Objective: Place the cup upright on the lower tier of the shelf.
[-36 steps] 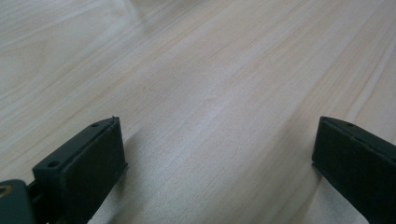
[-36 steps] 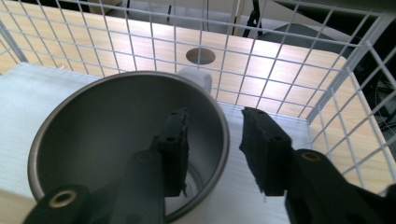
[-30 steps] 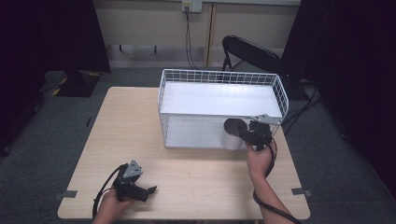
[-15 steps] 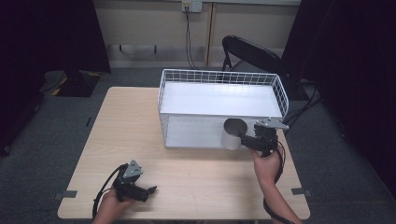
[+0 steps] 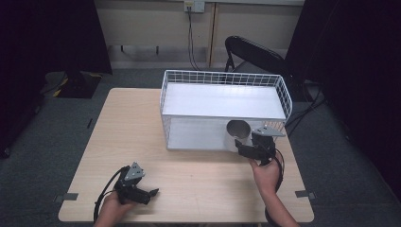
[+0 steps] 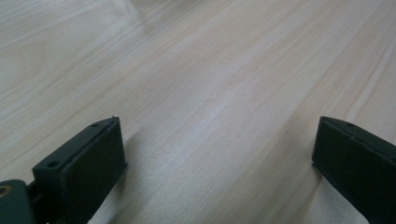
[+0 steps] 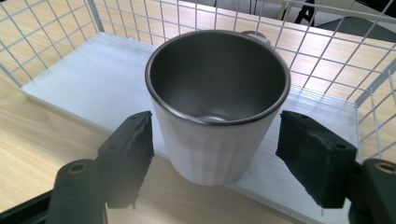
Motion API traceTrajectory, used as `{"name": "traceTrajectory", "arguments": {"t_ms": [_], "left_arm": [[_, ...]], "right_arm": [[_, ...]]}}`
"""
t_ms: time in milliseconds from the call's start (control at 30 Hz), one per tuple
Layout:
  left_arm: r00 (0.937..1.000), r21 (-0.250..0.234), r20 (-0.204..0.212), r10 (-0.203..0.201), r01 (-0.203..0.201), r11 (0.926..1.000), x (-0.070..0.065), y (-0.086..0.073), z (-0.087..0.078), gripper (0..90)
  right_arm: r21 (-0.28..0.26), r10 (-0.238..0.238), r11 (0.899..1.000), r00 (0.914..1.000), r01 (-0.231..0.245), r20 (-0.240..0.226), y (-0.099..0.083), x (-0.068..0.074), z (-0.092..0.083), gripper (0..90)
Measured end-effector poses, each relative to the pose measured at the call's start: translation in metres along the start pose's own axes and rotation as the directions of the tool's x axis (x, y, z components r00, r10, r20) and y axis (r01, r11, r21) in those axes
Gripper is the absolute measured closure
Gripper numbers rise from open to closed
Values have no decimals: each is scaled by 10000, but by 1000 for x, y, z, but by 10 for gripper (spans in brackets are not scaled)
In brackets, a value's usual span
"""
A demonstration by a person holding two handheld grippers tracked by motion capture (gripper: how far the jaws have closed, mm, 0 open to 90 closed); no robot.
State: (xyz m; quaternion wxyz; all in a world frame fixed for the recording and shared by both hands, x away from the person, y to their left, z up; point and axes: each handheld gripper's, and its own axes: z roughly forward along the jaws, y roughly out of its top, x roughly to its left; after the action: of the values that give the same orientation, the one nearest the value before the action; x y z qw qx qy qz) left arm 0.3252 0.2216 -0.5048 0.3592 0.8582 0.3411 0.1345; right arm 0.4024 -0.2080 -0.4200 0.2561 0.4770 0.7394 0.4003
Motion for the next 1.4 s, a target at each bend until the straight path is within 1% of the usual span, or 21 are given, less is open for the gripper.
{"name": "traceTrajectory", "arguments": {"t_ms": [67, 100, 133, 300, 400, 467, 567, 767, 967, 1067, 1200, 1400], "left_arm": [[10000, -12, -8, -4, 4, 10000, 0, 0, 0, 18], [10000, -18, -7, -6, 6, 10000, 0, 0, 0, 18], [10000, -13, -5, -5, 5, 10000, 0, 0, 0, 18], [10000, -1, 2, -3, 3, 10000, 0, 0, 0, 18], [10000, -15, -5, -6, 6, 10000, 0, 0, 0, 18], [10000, -1, -2, -7, 7, 10000, 0, 0, 0, 18], [10000, -1, 2, -2, 2, 10000, 0, 0, 0, 18], [10000, -2, 3, -3, 3, 10000, 0, 0, 0, 18], [10000, -5, 2, -3, 3, 10000, 0, 0, 0, 18], [10000, 1, 3, -4, 4, 10000, 0, 0, 0, 18], [10000, -18, -7, -7, 7, 10000, 0, 0, 0, 18], [10000, 0, 3, -1, 1, 10000, 0, 0, 0, 18]], "right_arm": [[78, -66, 9999, 9999, 66, 83, 0, 2, 3, 259], [83, -120, 9999, 9996, 118, 240, 0, 2, 6, 261], [107, -110, 9999, 9995, 107, 292, 1, 2, 7, 267], [75, -275, 9996, 9981, 271, 551, 2, 4, 12, 270], [62, -210, 9998, 9981, 206, 571, 3, 5, 14, 285], [87, -278, 9996, 9977, 273, 624, 3, 5, 15, 298], [106, -251, 9996, 9976, 245, 641, 3, 6, 18, 310], [160, -308, 9994, 9972, 297, 675, 3, 6, 23, 360], [81, -240, 9997, 9974, 235, 685, 4, 6, 25, 406], [25, -261, 9997, 9973, 260, 692, 5, 6, 25, 444], [-4, -204, 9998, 9973, 205, 701, 5, 4, 26, 450], [-11, -295, 9996, 9972, 296, 690, 6, 6, 28, 461]]}}
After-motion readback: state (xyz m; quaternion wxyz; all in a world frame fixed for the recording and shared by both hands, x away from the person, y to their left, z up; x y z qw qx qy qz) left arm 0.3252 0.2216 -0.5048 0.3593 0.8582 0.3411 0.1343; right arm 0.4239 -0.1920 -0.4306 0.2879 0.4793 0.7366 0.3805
